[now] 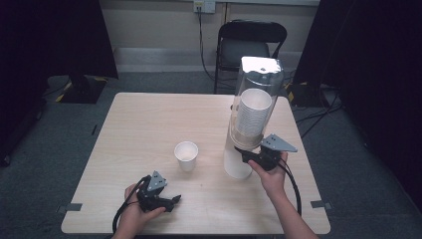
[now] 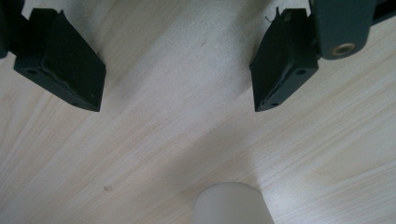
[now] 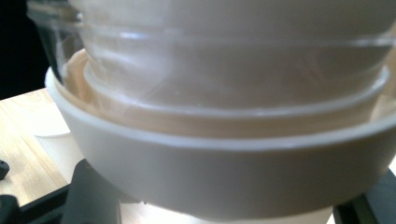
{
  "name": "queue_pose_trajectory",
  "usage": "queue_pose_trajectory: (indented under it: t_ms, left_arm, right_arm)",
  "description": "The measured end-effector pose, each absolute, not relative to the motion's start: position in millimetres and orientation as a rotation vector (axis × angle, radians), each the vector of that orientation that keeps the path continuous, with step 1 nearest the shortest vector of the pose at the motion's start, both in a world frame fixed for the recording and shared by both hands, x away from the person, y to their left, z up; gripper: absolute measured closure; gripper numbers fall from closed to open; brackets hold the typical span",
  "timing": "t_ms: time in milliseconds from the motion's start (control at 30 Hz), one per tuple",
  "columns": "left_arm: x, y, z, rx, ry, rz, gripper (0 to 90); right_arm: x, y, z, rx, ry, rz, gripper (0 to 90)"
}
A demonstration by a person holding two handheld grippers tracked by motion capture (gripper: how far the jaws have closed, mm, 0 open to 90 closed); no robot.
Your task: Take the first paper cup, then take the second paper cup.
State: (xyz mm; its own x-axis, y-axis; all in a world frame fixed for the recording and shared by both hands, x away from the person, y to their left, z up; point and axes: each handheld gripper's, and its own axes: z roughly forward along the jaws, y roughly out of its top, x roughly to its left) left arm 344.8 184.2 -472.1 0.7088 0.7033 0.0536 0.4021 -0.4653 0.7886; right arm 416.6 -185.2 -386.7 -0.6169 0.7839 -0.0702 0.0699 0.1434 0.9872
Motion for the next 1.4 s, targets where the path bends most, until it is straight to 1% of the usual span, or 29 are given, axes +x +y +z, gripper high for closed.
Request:
queue_pose_trajectory:
  t_ms: [133,233,1400]
  left_arm:
    - [344.5,183.5,-472.3,2.112,0.841,0.485,17.3]
    - [344.7,183.1,-472.4,2.120,0.831,0.484,15.0]
    - [344.8,183.4,-472.3,2.126,0.827,0.485,14.8]
  right_arm:
    - [416.6,-186.8,-386.8,0.809,1.838,1.515,34.1]
    - [416.3,-186.3,-386.8,0.813,1.843,1.507,34.2]
    - [415.6,-189.2,-393.6,0.790,1.867,1.487,35.2]
